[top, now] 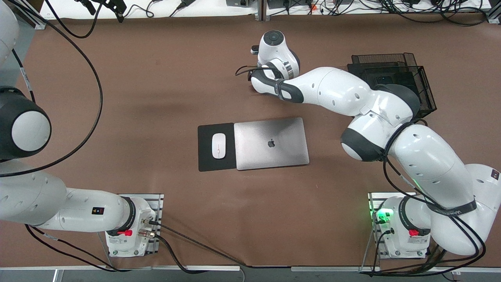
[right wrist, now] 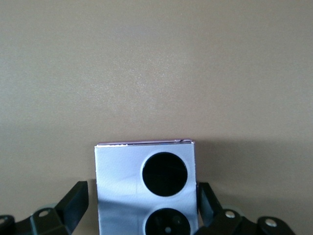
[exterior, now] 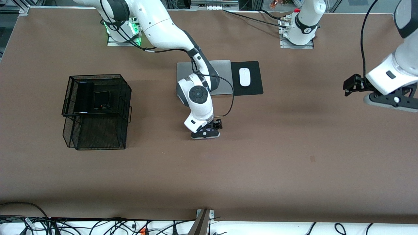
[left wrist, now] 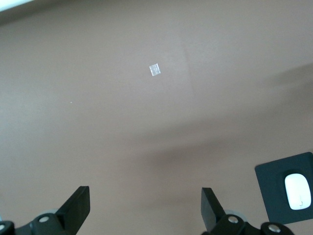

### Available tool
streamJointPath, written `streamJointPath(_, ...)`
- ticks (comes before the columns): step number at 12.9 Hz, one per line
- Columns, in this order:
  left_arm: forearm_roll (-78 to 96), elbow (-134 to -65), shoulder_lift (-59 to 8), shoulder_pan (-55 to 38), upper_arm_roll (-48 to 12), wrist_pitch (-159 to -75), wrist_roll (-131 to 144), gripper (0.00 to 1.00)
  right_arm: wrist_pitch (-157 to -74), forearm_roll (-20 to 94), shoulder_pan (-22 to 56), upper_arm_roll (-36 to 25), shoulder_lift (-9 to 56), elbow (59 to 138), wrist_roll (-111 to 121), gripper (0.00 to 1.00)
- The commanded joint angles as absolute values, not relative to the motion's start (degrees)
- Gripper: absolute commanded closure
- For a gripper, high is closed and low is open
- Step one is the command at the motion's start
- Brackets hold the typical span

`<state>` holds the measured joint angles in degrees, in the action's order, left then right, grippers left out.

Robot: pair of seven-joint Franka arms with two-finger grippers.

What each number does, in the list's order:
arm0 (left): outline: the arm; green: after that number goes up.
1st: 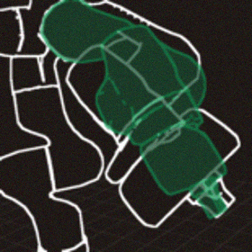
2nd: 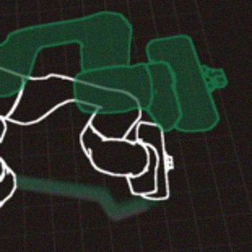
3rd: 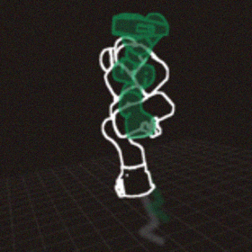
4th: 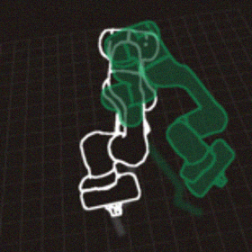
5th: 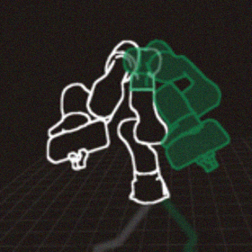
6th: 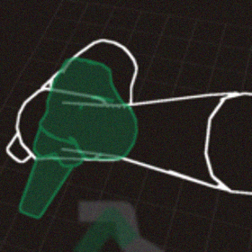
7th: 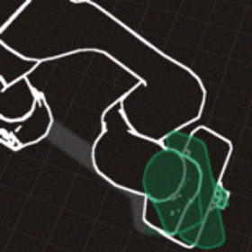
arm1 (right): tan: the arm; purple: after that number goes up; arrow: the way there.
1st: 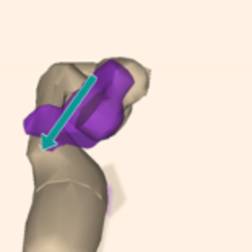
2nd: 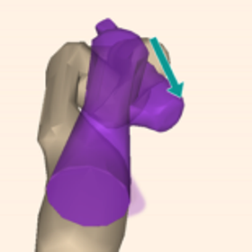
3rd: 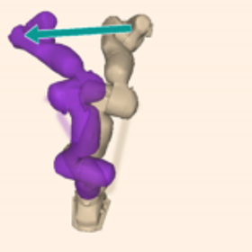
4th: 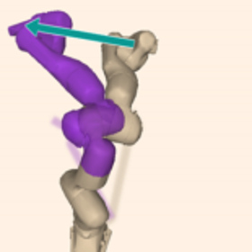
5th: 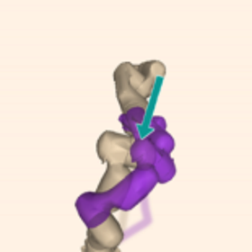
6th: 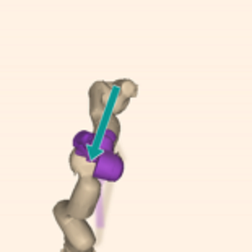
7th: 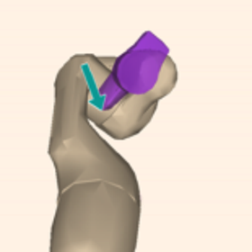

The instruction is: Place phones with both arms

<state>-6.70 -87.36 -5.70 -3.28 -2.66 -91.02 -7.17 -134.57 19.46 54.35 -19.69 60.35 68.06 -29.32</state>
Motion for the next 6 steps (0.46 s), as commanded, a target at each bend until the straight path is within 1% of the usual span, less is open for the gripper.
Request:
streamJointPath(1, -4.8, -90.6, -0.5, -2.7, -3.7, -91.3, -6.7, 0.00, -134.8, 18.7, 54.6, -20.1, 61.8, 66.4, -30.1, 0.01)
streamJointPath(2, -3.8, -90.4, -0.4, -2.6, -3.7, -91.3, -6.7, 0.00, -134.9, 18.7, 54.6, -20.1, 61.8, 66.5, -29.9, 0.01)
streamJointPath(3, -3.0, -90.3, -0.1, -2.6, -3.7, -91.4, -6.7, 0.00, -134.9, 18.3, 54.6, -20.1, 61.8, 66.6, -29.8, 0.15)
streamJointPath(4, -2.6, -90.2, 0.1, -2.6, -3.7, -91.6, -6.6, 0.00, -134.9, 18.1, 54.6, -20.1, 61.8, 66.6, -29.7, 0.48)
streamJointPath(5, -0.9, -90.0, 0.5, -2.6, -3.6, -91.8, -5.9, 0.00, -134.8, 18.1, 54.6, -20.1, 61.7, 66.6, -29.7, 0.70)
streamJointPath(6, -0.5, -90.1, 1.3, -2.6, -3.6, -91.9, -4.4, 0.00, -134.7, 18.1, 54.6, -20.1, 61.6, 66.6, -29.7, 0.83)
